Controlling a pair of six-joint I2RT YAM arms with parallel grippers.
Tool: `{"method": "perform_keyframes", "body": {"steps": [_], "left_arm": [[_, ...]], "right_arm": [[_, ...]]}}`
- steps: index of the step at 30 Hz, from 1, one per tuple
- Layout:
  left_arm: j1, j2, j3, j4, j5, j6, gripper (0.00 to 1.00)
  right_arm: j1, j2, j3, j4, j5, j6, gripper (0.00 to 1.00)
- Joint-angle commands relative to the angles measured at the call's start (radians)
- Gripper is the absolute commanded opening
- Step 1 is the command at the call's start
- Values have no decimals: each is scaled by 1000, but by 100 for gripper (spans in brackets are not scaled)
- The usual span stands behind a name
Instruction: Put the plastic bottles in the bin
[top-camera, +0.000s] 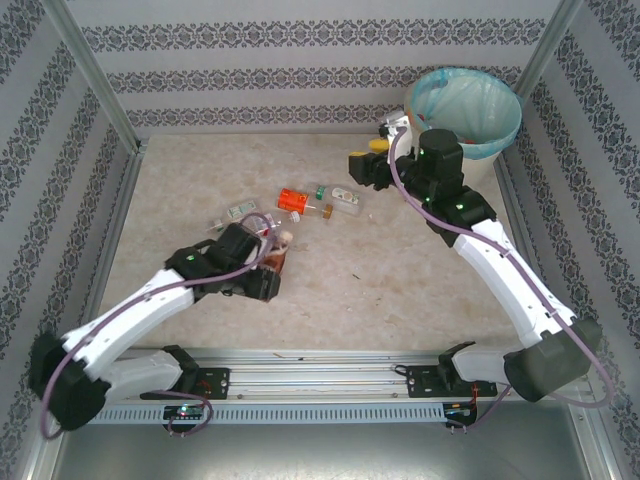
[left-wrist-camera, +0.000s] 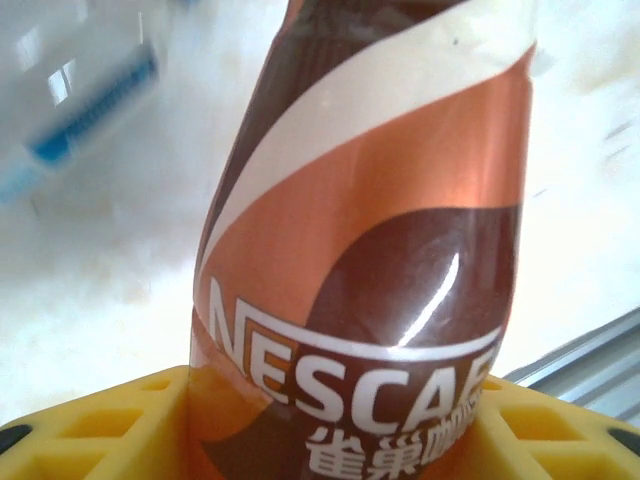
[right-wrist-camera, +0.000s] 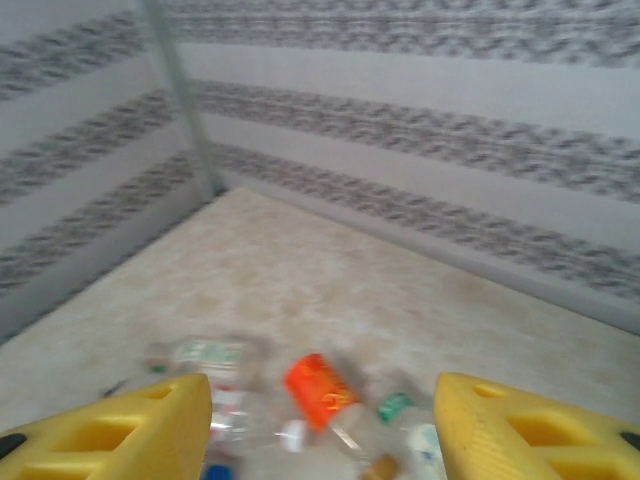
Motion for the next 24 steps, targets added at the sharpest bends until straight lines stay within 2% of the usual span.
{"method": "perform_keyframes", "body": {"steps": [1, 3, 6, 13, 16, 24], "left_arm": [[-13, -121, 38, 90, -45, 80, 57], [-13, -171, 47, 126, -66, 115, 57], [-13, -191, 76, 127, -86, 175, 56], [-13, -190, 94, 130, -107, 219, 55], [-13, -191, 87, 155, -100, 221, 55], [-13, -185, 91, 192, -108, 225, 55]], "right_arm": [[33, 64, 78, 20, -329, 80, 61], [75, 112, 114, 21, -433, 104, 61], [133, 171, 157, 29, -500, 133, 61], [190, 286, 248, 23, -561, 208, 60], [200, 327, 270, 36, -630, 247, 59], [221, 368, 299, -19, -654, 232, 54]]}}
